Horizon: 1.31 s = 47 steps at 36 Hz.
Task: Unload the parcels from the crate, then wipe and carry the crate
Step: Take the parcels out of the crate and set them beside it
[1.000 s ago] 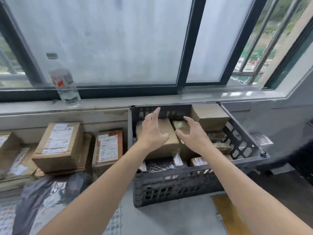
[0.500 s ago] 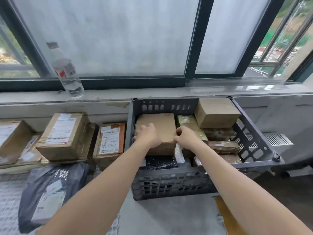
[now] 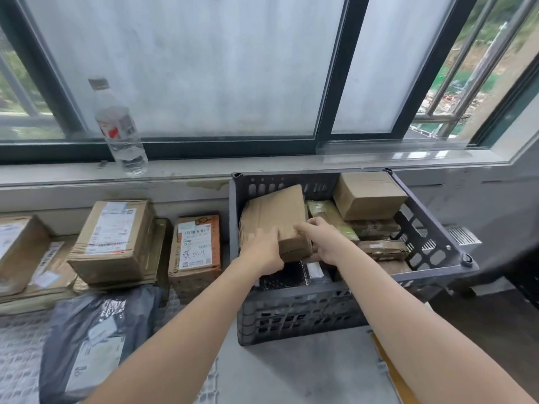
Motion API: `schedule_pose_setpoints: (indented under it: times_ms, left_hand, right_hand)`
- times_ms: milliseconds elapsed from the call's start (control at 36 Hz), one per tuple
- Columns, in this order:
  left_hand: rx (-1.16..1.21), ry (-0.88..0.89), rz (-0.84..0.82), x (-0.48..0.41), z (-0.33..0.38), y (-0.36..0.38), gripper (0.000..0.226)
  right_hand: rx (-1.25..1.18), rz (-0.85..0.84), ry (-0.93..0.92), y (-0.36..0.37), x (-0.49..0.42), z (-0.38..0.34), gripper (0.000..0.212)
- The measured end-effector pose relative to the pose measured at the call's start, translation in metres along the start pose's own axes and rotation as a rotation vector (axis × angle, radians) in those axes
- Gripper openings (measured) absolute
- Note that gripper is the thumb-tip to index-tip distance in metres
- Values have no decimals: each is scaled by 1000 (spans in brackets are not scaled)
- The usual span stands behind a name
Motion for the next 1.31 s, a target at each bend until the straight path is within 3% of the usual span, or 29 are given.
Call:
schedule_pose_setpoints:
  times_ms: [194,389,528,611,750,944,1056,1167,1250,1306]
  left_hand:
    - [-88,108,205,16,10,-14,94]
    - [-295,186,542,44,27,-48,101]
    - [-225,311,633,53,28,-66,93]
    - [0,301,657,54,18,-83,92]
    - [531,252,475,37,-6,-95,86]
    - [856,214,367,25,-15,-88,80]
    - [990,225,311,21,-12,-83,49]
    - [1087,215,294,15,-14,-78,43]
    - [1165,201,263,12,-12,-71,44]
    - [1172,201,264,13,-9,-68,57]
  right_hand:
    - [-16,196,-58,-8,21,-25,53]
    - [32,101,11,-19,64,-47,36]
    - [98,37,-101,-26,76,-59,50]
    - [277,54,-193,-34,73,-68,55]
    - [477,73,-320,-44,67,-73,43]
    - [541,80,-422,-60,48,-73,37]
    - [499,150,-468,-69,45,-74,59]
    - [362,219,-506,-76,45,-74,77]
    - [270,147,-464,-73,36,-67,86]
    - [212,79,-434,-69,32,-63,95]
Point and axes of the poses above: each hand's wrist, its own x-axis away from the middle knuckle, its own y-axis out of the palm, z = x × y, the point moved 9 cm from there along -x, towards the middle knuckle, and after that the axes turned 11 degrees about -z, right-handed, at the moved point
